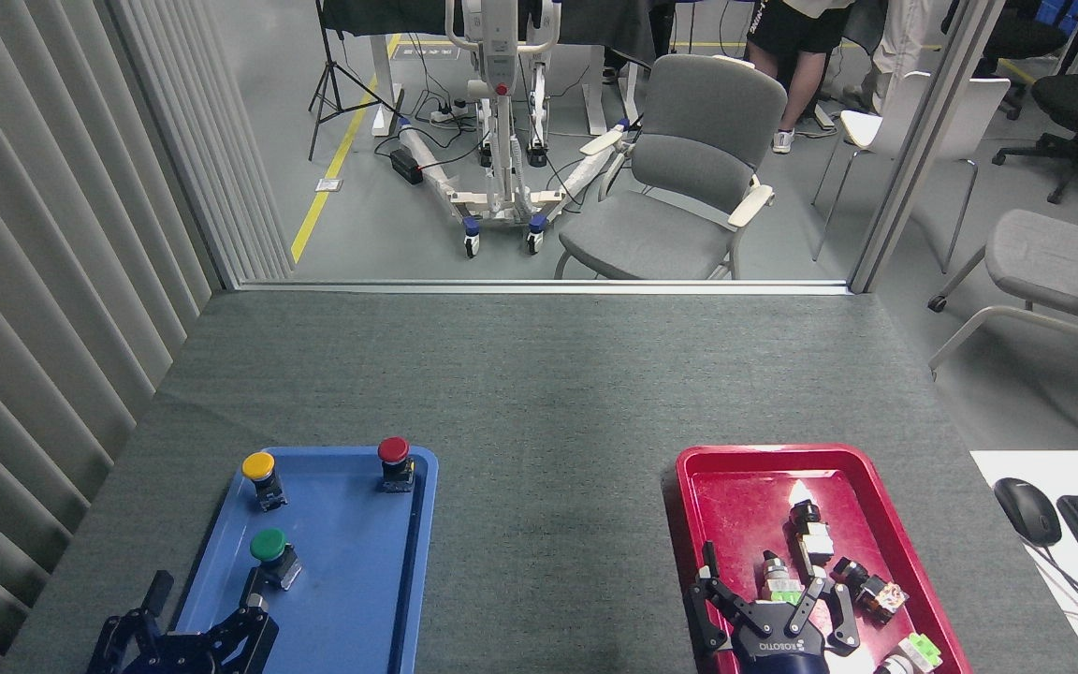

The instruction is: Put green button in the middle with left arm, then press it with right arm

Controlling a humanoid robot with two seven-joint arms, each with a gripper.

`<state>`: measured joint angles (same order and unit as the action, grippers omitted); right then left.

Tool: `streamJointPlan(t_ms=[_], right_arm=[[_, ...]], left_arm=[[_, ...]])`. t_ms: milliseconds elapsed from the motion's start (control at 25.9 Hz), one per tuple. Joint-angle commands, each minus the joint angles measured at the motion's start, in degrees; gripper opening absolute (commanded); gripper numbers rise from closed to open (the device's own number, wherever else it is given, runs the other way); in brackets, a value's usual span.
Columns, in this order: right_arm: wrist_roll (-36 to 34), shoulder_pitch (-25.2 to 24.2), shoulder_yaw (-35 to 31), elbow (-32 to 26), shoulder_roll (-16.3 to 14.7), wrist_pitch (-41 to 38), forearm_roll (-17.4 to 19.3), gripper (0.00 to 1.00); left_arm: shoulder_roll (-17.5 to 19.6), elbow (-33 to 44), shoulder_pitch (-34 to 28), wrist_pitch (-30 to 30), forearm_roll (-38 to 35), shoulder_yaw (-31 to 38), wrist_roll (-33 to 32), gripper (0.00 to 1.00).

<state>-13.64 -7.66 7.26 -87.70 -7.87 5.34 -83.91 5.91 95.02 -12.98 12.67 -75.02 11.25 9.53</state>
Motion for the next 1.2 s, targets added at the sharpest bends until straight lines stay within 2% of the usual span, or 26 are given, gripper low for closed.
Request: streamJointPlan(t_ms=[0,116,193,271,619,928,967,1006,1083,1160], right_arm=[[0.0,0.3,-0.1,0.0,0.1,-0.5,0.0,1.0],[0.0,0.3,-0.1,-0.1,0.0,-0.5,0.0,1.0],[0.0,0.4,-0.1,-0.1,-0.3,-0.5,0.0,1.0],[0.0,0.4,-0.1,-0.1,-0.2,-0.5,0.0,1.0],[0.3,0.4,-0.1,0.0,-0.3,-0.5,0.0,1.0],[0.2,0.5,-0.1,-0.1,-0.4,-0.4,0.0,1.0],[0.2,0.5,-0.1,-0.1,-0.5,-0.4,0.0,1.0],[0.3,0.4,-0.1,-0.1,-0.5,-0.4,0.0,0.99],[0.2,0.4,-0.1,0.0,-0.5,-0.4,0.0,0.99],[0.2,0.4,-0.1,-0.1,-0.4,-0.3,0.0,0.99]], left_arm=[[0.2,-0.5,0.4,0.1,0.0,0.0,-0.1,0.98],[1.0,-10.4,3.6,1.0,-1.8,-2.7,0.6,0.98],[2.9,-16.3,7.1,1.3,-9.2,-7.6,0.6,0.98],[3.3,-20.3,9.9,1.5,-13.9,-8.3,0.8,0.98],[3.8,-33.7,19.9,1.4,-13.6,-8.3,1.0,0.98],[3.5,-35.0,22.9,-3.3,-12.8,-7.9,0.4,0.98],[3.5,-35.2,23.0,-4.1,-12.1,-7.9,0.3,0.94],[3.7,-35.7,23.0,-4.7,-11.4,-7.9,0.1,0.81],[3.7,-36.7,23.0,-4.7,-9.8,-7.9,-0.1,0.62],[3.7,-36.7,22.4,-4.8,-8.3,-8.1,0.0,0.58]])
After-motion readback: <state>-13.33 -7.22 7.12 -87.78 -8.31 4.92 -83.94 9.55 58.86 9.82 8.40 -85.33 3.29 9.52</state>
